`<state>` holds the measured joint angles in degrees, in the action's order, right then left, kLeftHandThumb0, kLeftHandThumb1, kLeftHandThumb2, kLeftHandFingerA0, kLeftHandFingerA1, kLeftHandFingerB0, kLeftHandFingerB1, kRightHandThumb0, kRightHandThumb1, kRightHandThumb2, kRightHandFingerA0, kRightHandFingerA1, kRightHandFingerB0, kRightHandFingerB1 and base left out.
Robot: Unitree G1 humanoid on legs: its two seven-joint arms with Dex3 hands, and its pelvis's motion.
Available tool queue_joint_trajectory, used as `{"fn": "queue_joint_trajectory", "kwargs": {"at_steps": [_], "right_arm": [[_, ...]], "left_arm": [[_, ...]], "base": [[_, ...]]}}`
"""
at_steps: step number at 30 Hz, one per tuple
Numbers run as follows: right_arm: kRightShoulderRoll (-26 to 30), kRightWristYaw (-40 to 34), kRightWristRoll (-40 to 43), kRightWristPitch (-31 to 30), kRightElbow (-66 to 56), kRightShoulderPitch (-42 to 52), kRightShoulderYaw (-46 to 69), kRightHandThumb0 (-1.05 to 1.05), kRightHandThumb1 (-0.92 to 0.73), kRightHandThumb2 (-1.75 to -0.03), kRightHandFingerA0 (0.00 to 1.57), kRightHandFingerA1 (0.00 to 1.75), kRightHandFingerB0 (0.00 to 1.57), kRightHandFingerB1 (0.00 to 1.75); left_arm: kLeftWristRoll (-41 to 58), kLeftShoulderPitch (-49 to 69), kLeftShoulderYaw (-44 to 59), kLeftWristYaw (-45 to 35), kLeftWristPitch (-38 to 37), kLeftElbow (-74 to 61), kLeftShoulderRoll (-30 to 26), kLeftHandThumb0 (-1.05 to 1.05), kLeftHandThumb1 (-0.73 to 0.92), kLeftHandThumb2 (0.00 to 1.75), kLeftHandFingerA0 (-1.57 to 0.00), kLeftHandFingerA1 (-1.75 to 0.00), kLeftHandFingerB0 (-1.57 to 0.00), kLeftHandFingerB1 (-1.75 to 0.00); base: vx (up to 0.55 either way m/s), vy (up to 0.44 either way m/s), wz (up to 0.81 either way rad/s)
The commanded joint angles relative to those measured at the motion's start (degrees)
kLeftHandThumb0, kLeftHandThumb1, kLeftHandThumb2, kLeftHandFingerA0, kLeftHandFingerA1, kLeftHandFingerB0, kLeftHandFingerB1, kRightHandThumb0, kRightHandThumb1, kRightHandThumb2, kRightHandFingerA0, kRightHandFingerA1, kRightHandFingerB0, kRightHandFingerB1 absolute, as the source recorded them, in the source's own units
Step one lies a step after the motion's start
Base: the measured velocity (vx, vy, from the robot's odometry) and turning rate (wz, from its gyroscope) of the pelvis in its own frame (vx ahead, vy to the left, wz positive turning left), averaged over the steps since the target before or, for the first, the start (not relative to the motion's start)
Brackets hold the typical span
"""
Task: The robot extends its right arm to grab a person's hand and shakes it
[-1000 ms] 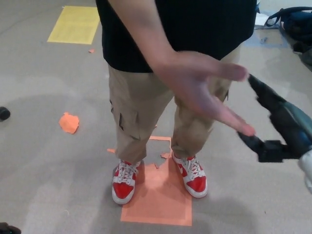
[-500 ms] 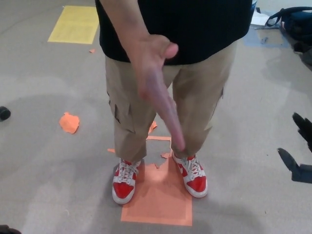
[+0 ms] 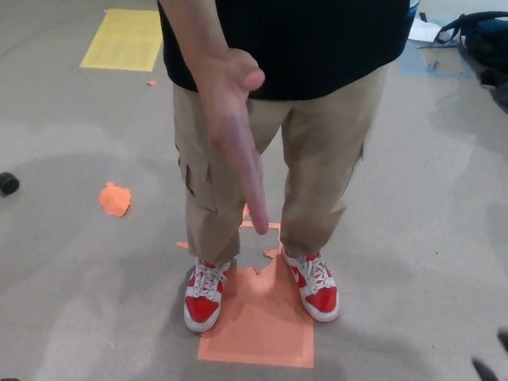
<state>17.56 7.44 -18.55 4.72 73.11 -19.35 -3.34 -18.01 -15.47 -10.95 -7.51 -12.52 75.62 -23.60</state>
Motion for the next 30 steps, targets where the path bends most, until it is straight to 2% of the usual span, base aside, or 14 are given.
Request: {"fn": "queue_joint_trajectory", "kwargs": {"at_steps": [1,2,5,6,7,8,13,14,15,16,18,19,25,30], "right_arm": [[0.56,3.94,-2.65,-4.15,4.02,3.09,-4.14,-0.99,-0.83,-1.16,0.0,0.03,0.0,0.01],[0.72,4.31,-4.28,-6.32,4.76,3.27,-6.3,-0.99,-0.83,-1.16,0.0,0.03,0.0,0.01],[1.14,4.46,-3.9,-6.56,5.12,4.6,-7.56,-0.99,-0.84,-1.14,0.0,0.04,0.0,0.0],[1.44,4.95,-4.17,-6.74,5.12,4.68,-8.48,-0.84,-0.79,-1.14,0.0,0.17,0.0,0.14],[1.4,5.21,-4.14,-7.99,5.16,4.4,-8.87,-0.89,-0.76,-0.92,0.01,0.21,0.0,0.17],[1.39,5.32,-3.96,-8.33,5.21,4.35,-9.06,-0.92,-0.83,-1.14,0.08,0.22,0.07,0.15],[1.88,5.73,-3.1,-7.44,5.12,4.72,-8.98,-0.82,-0.77,-1.13,0.0,0.19,0.01,0.19],[1.83,5.63,-2.52,-8.1,5.18,4.92,-8.37,-0.93,-0.81,-1.12,0.09,0.24,0.08,0.1],[1.8,5.62,-2.31,-8.35,5.19,4.97,-8.14,-0.93,-0.81,-1.12,0.09,0.24,0.08,0.1],[1.89,6.06,-2.69,-8.0,5.12,5.15,-8.51,-0.88,-0.79,-1.14,0.0,0.16,0.0,0.14],[1.99,5.98,-2.97,-7.98,5.08,5.18,-8.73,-0.83,-0.75,-1.13,0.0,0.17,0.0,0.16],[1.93,6.22,-2.04,-7.93,4.99,5.23,-7.8,-0.92,-0.81,-1.13,0.0,0.08,0.0,0.06],[2.05,7.07,-3.57,-8.02,4.91,5.2,-9.41,-0.83,-0.77,-1.15,0.0,0.18,0.0,0.17],[1.9,7.49,-2.79,-8.6,4.9,5.89,-8.86,-0.88,-0.81,-1.14,0.0,0.12,0.0,0.1]], "left_arm": [[-1.04,2.43,-0.87,0.77,-0.84,-0.03,0.51,-0.79,0.92,0.74,-0.33,-0.38,-0.27,-0.35],[-0.98,2.72,-0.9,0.93,-1.08,-0.04,0.51,-0.79,0.92,0.74,-0.33,-0.38,-0.27,-0.35],[-1.19,3.95,-1.34,1.4,-1.39,-0.23,0.58,-0.81,0.92,0.73,-0.35,-0.38,-0.28,-0.35],[-0.06,4.34,-0.41,0.7,-1.86,-0.22,0.59,-0.79,0.92,0.71,-0.33,-0.36,-0.26,-0.33],[0.12,4.42,-0.28,0.37,-2.25,-0.28,0.5,-0.77,0.92,0.72,-0.31,-0.35,-0.24,-0.32],[0.04,4.46,-0.35,0.19,-2.5,-0.33,0.41,-0.79,0.92,0.72,-0.3,-0.35,-0.22,-0.31],[-0.33,4.03,-0.58,0.4,-2.08,-0.31,0.51,-0.75,0.92,0.73,-0.29,-0.36,-0.24,-0.33],[-0.26,4.09,-0.55,0.17,-1.53,-0.27,0.61,-0.76,0.92,0.73,-0.27,-0.35,-0.22,-0.32],[-0.2,4.12,-0.52,-0.05,-1.38,-0.26,0.62,-0.76,0.92,0.73,-0.27,-0.35,-0.22,-0.32],[-0.63,4.57,-0.93,0.04,-2.37,-0.4,0.26,-0.77,0.92,0.74,-0.29,-0.36,-0.23,-0.33],[-0.58,4.65,-0.89,0.28,-2.36,-0.39,0.38,-0.78,0.92,0.73,-0.3,-0.36,-0.24,-0.33],[-0.79,4.61,-1.13,0.2,-1.9,-0.33,0.38,-0.79,0.92,0.75,-0.3,-0.36,-0.24,-0.34],[-1.04,5.33,-1.43,1.46,-3.39,-0.47,0.43,-0.82,0.92,0.73,-0.34,-0.39,-0.27,-0.35],[-1.06,5.57,-1.74,0.76,-2.63,-0.31,0.52,-0.77,0.92,0.75,-0.3,-0.37,-0.25,-0.34]], "base": [[0.0,0.0,0.0],[0.0,0.0,0.0],[0.0,0.0,0.0],[0.0,0.0,0.0],[0.0,0.0,0.0],[0.0,0.0,0.0],[0.0,0.0,0.0],[0.0,0.0,0.0],[0.0,0.0,0.0],[0.0,0.0,0.0],[0.0,0.0,0.0],[0.0,0.0,0.0],[0.0,0.0,0.0],[0.0,0.0,0.0]]}}
